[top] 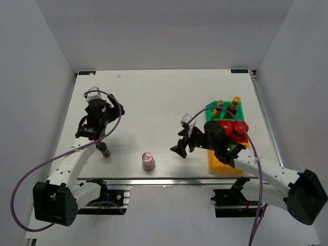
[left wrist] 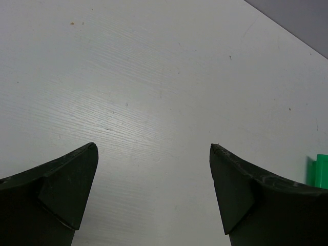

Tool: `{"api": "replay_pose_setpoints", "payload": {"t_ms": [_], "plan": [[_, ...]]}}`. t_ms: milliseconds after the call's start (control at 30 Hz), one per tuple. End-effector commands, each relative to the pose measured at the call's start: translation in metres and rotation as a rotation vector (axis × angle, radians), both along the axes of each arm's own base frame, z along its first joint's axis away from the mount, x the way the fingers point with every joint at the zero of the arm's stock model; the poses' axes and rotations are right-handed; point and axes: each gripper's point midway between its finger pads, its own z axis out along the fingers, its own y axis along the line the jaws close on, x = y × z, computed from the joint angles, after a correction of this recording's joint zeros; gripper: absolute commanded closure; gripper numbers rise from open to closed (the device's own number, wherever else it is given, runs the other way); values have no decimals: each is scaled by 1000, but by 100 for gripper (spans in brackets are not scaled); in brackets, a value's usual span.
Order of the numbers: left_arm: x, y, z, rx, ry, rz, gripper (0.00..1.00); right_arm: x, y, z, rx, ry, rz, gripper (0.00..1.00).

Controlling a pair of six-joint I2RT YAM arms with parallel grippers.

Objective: Organize the condiment bottles

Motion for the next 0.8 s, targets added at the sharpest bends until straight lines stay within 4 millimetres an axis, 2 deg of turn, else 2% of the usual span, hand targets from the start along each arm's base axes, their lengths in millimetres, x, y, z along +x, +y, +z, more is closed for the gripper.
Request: {"api": "replay_pose_setpoints", "payload": {"t_ms": [0, 167, 267, 300, 367, 400, 567, 600, 767], "plan": [[4, -3, 11, -8, -28, -14, 2, -25, 33, 5, -3, -44, 213, 11], [4, -3, 10, -6, -27, -14, 2, -47, 69, -8, -48, -50, 313, 10], [3, -2, 8, -5, -23, -12, 2, -53, 89, -15, -70, -62, 346, 11], [3, -3, 8, -6, -21, -13, 2, -54, 95, -24, -89, -51, 361, 11], [3, -2, 8, -6, -21, -12, 2, -57, 109, -20, -80, -68, 372, 11], [3, -2, 10, -7, -25, -13, 2, -56, 114, -28, -97, -59, 371, 11], [1, -2, 10, -6, -31, -16, 2, -60, 140, -29, -119, -90, 391, 10], [1, -1, 11, -5, -33, -12, 2, -62, 144, -35, -129, -82, 407, 11], [0, 0, 10, -2, -29, -7, 2, -64, 160, -37, -129, -91, 393, 11]]}}
